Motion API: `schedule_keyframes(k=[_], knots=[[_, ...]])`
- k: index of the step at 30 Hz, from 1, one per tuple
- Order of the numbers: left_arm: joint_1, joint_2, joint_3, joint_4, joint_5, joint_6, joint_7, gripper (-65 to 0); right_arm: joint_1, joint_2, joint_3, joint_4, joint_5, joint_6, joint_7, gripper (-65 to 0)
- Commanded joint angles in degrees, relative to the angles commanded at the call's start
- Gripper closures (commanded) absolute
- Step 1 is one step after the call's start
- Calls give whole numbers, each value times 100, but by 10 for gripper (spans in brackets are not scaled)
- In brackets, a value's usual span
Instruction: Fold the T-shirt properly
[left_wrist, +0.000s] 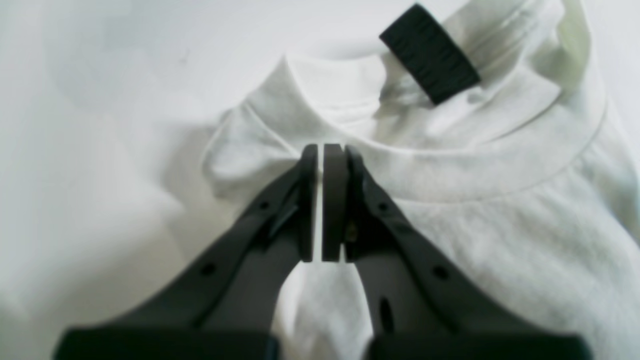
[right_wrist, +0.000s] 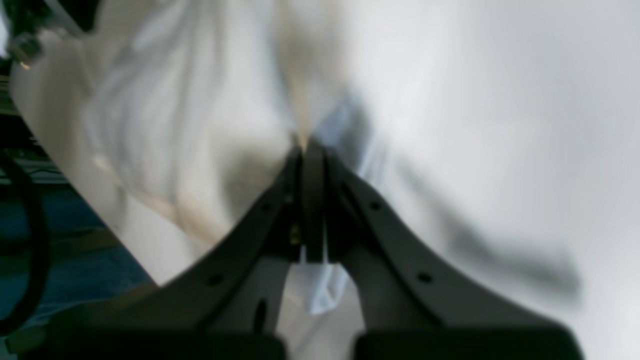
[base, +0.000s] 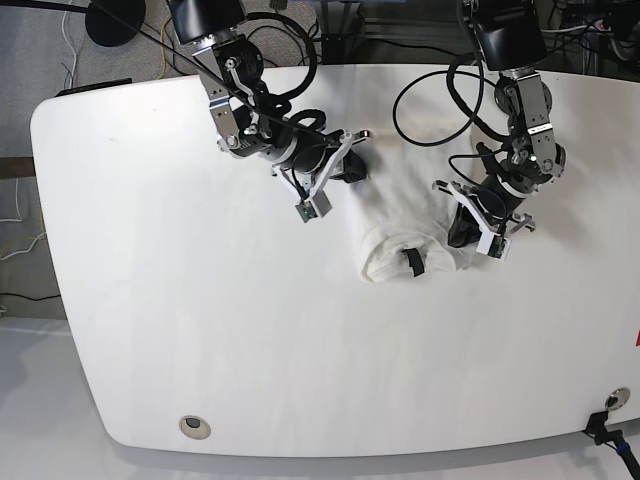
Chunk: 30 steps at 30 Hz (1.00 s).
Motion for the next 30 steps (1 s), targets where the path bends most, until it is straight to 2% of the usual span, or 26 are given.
schedule_keyframes(k=[3, 8, 12, 17, 19, 25, 30], knots=[[0, -9, 0, -35, 0, 0, 0, 0, 9, -123, 0, 0, 0, 0, 0, 0], [18, -26, -9, 0, -9, 0, 0, 0, 35, -114, 9, 26, -9, 0, 0, 0], [53, -193, -35, 202, -26, 0, 0, 0, 114, -44, 0, 35, -35, 0, 0, 0], [448, -211, -88, 721, -26, 0, -9, 0, 97, 0, -9, 536, -958, 0, 0, 0], [607, -211, -264, 905, -18, 0, -9, 0, 105, 0, 9, 668, -1143, 35, 0, 0], [1099, -211, -598, 1336, -44, 0, -9, 0, 211, 18, 18, 747, -1178, 35, 0, 0], [1521, -211, -633, 1653, -44, 0, -9, 0, 273, 18, 0, 774, -1160, 35, 0, 0]])
